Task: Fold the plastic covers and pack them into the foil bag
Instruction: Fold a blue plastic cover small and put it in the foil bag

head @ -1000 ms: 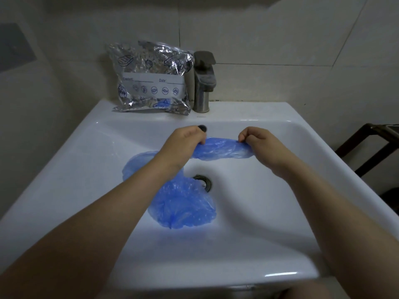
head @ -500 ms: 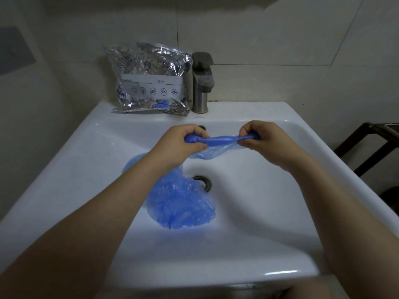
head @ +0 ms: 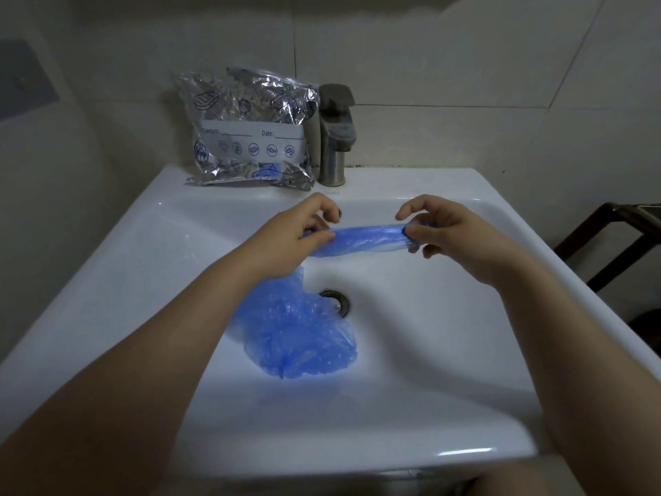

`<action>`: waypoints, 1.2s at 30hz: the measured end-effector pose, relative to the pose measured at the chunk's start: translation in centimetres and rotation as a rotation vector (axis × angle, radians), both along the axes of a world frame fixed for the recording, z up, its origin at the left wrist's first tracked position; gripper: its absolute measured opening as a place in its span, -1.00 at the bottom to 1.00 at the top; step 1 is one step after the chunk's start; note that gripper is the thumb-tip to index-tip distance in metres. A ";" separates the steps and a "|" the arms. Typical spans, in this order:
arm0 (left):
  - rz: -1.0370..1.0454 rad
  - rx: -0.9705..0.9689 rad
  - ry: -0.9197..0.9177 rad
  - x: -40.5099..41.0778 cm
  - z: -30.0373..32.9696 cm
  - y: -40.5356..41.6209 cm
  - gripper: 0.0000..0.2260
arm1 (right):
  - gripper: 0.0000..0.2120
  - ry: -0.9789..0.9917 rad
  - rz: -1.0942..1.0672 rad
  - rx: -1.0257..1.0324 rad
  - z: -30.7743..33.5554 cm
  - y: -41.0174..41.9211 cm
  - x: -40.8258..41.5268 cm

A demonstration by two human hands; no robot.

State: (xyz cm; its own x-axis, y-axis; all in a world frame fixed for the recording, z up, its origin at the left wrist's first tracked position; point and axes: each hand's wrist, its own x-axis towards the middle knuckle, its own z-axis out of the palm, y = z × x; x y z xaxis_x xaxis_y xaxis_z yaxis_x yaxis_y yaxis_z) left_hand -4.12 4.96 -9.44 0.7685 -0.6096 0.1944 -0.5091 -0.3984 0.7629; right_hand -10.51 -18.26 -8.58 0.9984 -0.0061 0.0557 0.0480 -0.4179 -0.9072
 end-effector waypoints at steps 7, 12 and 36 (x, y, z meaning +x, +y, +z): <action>0.062 -0.044 0.225 -0.4 0.3 -0.1 -0.74 | -0.67 0.053 -0.188 0.086 -0.5 2.1 0.5; 0.067 -0.115 0.416 -0.7 0.1 -0.4 -0.97 | -0.72 0.040 -0.267 -0.042 -1.6 3.3 0.9; 0.192 -0.451 0.396 0.7 0.2 -0.1 -0.87 | -0.89 -0.234 -0.032 -0.299 -0.3 2.0 0.3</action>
State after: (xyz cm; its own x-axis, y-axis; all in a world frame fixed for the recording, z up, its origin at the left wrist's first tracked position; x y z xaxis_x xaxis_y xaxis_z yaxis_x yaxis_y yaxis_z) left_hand -3.37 4.83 -9.27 0.9225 -0.3779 0.0785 -0.1047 -0.0494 0.9933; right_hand -10.24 -16.24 -8.90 0.9581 0.0143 0.2862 0.2224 -0.6671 -0.7110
